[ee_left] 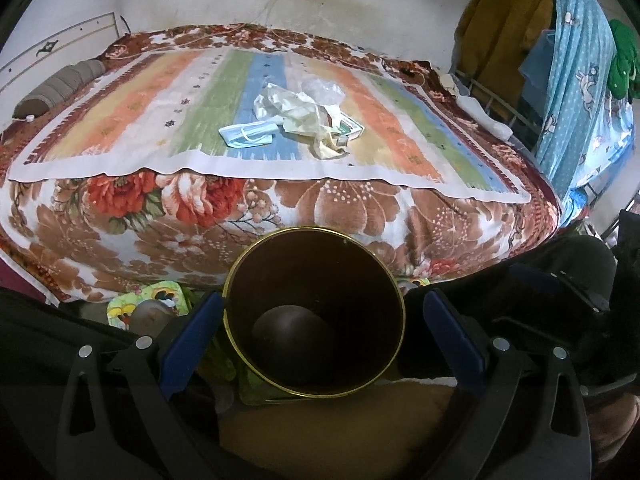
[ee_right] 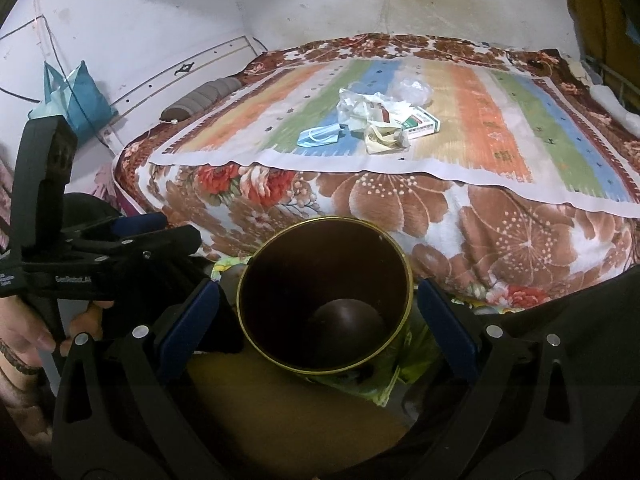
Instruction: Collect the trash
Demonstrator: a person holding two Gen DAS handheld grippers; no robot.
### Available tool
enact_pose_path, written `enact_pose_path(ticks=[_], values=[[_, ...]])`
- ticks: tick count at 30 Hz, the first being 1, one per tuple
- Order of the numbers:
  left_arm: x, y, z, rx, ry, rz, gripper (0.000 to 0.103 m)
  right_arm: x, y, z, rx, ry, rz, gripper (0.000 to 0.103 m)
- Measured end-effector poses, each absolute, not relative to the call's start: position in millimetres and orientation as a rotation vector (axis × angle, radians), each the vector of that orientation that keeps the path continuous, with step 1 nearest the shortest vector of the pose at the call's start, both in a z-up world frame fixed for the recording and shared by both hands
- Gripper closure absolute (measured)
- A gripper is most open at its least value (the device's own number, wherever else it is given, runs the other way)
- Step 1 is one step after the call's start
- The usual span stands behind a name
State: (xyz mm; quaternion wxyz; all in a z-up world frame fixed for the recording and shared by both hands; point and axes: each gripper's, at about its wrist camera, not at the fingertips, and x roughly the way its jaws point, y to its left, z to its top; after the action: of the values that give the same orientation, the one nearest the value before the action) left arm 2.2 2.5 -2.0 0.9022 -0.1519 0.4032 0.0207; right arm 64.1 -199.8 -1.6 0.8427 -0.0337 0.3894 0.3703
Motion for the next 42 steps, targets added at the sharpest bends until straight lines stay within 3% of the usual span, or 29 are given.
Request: enact_pose_path(ticks=[42], values=[[1.0, 7.5, 5.2, -0.351, 0.776, 0.029, 0.006, 64.9, -196.5, -2.3, -0.102, 0.802, 0.756, 0.009]])
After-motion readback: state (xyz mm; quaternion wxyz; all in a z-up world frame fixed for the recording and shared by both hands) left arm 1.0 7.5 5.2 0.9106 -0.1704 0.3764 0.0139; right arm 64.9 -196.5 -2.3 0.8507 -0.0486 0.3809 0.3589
